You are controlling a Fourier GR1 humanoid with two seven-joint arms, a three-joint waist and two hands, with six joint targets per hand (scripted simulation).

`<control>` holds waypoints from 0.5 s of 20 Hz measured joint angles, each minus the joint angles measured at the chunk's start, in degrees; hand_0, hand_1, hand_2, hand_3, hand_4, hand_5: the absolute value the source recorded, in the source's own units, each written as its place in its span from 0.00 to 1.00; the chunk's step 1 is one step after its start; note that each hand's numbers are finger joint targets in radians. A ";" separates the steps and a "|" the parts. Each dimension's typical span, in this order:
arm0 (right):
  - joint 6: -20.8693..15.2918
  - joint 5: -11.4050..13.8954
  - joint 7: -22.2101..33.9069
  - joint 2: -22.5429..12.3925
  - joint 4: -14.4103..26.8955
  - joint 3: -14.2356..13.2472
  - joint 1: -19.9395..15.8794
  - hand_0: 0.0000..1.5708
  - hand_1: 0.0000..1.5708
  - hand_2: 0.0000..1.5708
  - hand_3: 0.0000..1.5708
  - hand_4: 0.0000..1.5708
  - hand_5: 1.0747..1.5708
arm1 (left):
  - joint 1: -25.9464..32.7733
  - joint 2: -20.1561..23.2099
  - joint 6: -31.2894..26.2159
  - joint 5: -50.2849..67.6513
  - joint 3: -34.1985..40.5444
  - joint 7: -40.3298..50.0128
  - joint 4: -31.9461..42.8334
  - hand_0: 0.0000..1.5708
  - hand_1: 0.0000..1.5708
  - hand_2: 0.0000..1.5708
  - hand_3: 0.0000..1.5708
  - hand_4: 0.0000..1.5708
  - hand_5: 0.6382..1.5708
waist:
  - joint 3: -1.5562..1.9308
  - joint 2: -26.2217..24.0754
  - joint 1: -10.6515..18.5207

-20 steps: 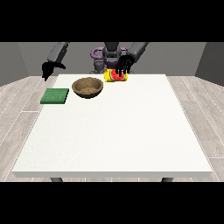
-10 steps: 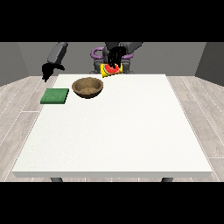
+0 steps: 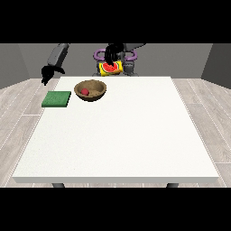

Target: Pick the cup and pour the ball into the bowl, then pick the bowl and place it on the pad

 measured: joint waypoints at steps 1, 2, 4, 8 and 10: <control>0.25 0.20 -0.40 -0.01 -0.16 0.27 0.58 0.00 0.00 0.07 0.17 0.27 0.92 | -0.03 0.19 -0.64 -0.84 -0.36 -0.32 -0.01 0.04 0.04 1.00 1.00 0.51 0.99 | -0.02 0.04 -0.36; 0.68 0.03 -0.62 -0.45 -0.11 0.12 0.40 0.00 0.00 0.12 0.18 0.27 0.91 | -0.90 0.10 -1.66 -1.81 -1.08 -0.49 -0.11 0.24 0.24 1.00 1.00 0.59 1.00 | 0.01 0.89 -0.49; 0.63 -0.15 -0.67 -0.18 -0.66 0.21 -0.17 0.00 0.00 0.07 0.15 0.27 0.91 | -1.79 0.77 -2.98 -3.63 -2.04 -1.75 0.60 0.48 0.48 1.00 1.00 0.69 0.98 | 0.01 1.66 -0.94; 0.75 -0.27 -0.34 -0.05 -1.08 0.52 -0.47 0.00 0.00 0.14 0.21 0.27 0.91 | -3.02 0.96 -6.06 -7.13 -3.52 -3.63 0.94 0.93 0.93 1.00 1.00 0.72 0.96 | 0.00 1.91 -1.53; 0.38 -0.28 -0.44 0.35 -1.16 0.66 -0.30 0.00 0.00 0.19 0.26 0.28 0.92 | -3.03 1.13 -7.27 -8.23 -3.18 -4.78 0.29 0.93 0.93 1.00 1.00 0.69 0.97 | -0.03 1.65 -1.34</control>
